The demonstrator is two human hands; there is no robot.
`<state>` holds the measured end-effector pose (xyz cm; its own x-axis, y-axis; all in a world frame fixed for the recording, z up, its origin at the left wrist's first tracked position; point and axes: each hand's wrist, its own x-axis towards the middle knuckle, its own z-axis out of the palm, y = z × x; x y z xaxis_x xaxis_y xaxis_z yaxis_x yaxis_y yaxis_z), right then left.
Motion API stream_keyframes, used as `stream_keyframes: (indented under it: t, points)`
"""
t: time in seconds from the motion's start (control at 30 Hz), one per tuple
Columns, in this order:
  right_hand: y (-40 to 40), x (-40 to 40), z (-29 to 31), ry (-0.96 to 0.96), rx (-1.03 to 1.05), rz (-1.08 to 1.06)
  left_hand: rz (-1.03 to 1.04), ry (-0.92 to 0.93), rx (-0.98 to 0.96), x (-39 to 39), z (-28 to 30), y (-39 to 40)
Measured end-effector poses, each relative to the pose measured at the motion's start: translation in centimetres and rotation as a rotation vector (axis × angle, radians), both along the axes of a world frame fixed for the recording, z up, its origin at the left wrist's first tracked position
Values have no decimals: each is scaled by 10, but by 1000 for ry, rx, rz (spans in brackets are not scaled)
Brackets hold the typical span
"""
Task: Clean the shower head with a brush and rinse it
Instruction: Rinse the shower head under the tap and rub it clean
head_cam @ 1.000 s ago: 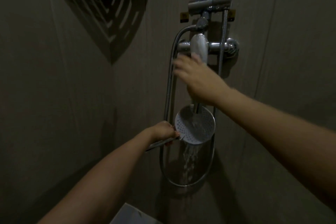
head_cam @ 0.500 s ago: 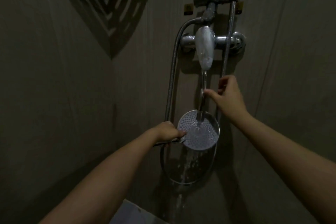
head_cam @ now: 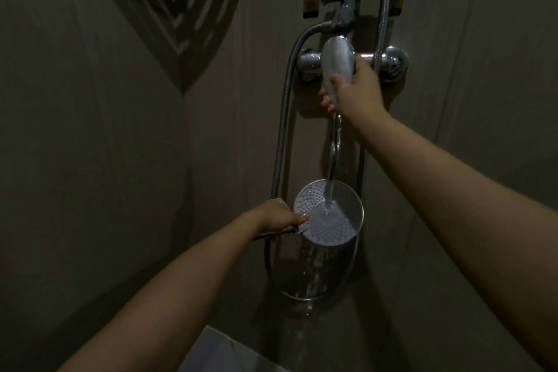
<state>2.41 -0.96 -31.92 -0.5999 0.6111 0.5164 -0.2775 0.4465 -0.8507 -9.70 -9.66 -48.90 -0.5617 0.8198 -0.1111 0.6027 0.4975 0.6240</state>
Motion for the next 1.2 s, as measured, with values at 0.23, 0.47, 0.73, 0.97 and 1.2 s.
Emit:
stream_keyframes:
  t: [0.23, 0.47, 0.73, 0.97, 1.2]
  points:
    - [5, 0, -6, 44, -5, 59, 8, -47, 16, 8, 4, 1]
    - [3, 8, -23, 124, 138, 11, 6, -57, 39, 11, 3, -1]
    - [30, 23, -168, -529, 462, -396, -7, 374, -104, 14, 3, -3]
    - [37, 3, -159, -780, 812, -297, -103, 666, -171, 10, 1, -4]
    - [27, 1, -163, -695, 1098, -415, -28, 625, -75, 10, -3, -6]
